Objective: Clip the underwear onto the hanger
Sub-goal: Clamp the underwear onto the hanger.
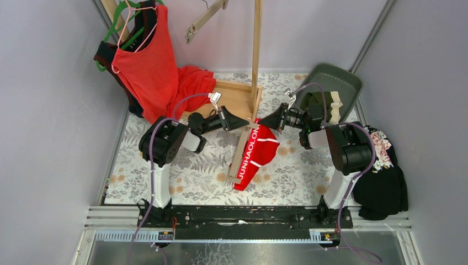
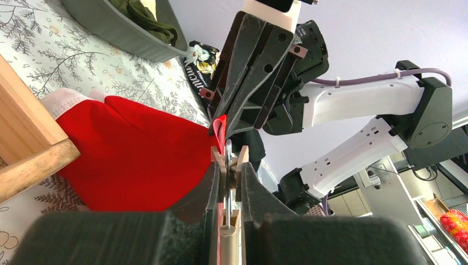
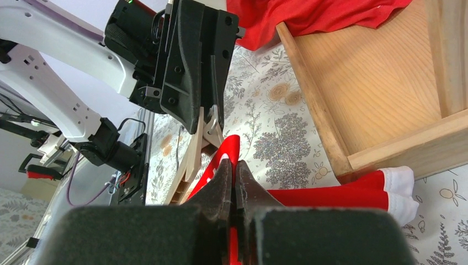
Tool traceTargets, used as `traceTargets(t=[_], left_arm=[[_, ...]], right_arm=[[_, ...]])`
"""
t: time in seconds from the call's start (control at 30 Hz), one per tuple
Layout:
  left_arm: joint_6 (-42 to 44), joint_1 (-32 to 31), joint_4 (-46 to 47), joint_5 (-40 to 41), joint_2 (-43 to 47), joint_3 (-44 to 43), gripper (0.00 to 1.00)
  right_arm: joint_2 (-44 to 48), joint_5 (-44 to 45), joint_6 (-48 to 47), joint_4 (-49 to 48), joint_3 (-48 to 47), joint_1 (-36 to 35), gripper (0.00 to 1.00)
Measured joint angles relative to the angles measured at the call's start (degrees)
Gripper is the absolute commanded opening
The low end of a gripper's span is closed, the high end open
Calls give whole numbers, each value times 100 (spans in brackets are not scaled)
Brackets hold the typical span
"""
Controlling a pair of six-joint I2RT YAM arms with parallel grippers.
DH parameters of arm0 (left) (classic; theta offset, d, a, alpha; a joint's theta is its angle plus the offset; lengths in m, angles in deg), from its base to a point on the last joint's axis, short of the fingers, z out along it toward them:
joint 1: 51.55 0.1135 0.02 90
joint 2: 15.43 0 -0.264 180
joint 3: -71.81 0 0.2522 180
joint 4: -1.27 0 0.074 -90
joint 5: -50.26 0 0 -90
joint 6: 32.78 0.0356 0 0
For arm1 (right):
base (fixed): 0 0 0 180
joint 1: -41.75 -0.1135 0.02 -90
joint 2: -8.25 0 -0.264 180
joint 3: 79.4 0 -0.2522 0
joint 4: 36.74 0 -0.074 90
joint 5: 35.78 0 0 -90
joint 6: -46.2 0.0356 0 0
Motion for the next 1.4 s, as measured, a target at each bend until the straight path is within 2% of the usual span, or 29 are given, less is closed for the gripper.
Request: traceTargets(t=[0.37,0.77,0.87,0.97,1.3,1.33,1.4], left_arm=[[-24,2,-2,-131,0,0,0],[-120,11,-4,-363,-85,-61,43],[-160,11,-31,-494,-127,-68,44],[-173,35,-37,-542,-151,-68,50],[-229,160,-31,-542,-151,-55,50],[-232,162,-31,-542,-151,-44,50],[-247,164,-33,-540,-151,-28,50]], right_arm=[[131,87,-197,291,0,0,0],[409,111,-245,402,46,0,0],[516,210,-256,396,57,9,0],[614,251,-282,404,101,9,0],[739,544,-669,1108,127,11,1],[737,573,-695,1198,103,11,3],[734,662,-743,1410,26,11,16]])
